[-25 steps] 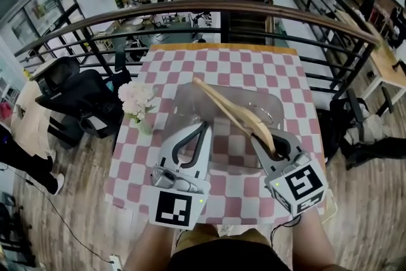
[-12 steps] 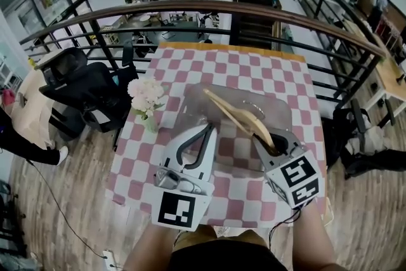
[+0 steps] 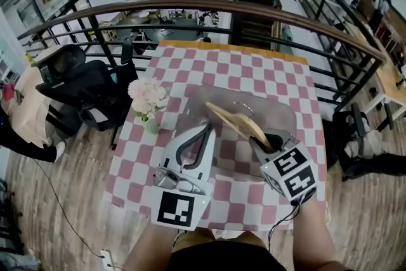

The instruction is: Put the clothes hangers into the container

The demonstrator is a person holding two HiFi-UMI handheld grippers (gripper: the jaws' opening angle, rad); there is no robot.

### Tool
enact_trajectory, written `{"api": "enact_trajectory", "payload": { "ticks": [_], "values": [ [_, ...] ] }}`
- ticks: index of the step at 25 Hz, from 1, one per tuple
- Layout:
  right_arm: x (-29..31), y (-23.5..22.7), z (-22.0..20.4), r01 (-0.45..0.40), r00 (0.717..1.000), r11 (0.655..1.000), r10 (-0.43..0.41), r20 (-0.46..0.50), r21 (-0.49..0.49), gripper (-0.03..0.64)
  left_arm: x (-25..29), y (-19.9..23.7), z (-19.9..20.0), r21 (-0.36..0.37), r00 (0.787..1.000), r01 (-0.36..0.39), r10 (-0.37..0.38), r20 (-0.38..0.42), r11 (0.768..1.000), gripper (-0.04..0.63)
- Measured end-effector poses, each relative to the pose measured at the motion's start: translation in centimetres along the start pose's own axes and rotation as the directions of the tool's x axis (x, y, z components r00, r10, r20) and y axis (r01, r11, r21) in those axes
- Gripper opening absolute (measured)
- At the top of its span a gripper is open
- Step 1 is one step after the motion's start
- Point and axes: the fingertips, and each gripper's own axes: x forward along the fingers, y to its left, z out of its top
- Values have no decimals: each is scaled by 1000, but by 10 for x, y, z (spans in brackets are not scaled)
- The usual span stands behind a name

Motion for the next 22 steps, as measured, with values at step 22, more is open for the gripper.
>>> {"api": "enact_trajectory", "payload": {
  "ticks": [22],
  "values": [
    [72,12,-9,-64,980,997,55,-192,-40,58,7,53,-44,-23,998,-38,36,-51,999,9]
  ]
}}
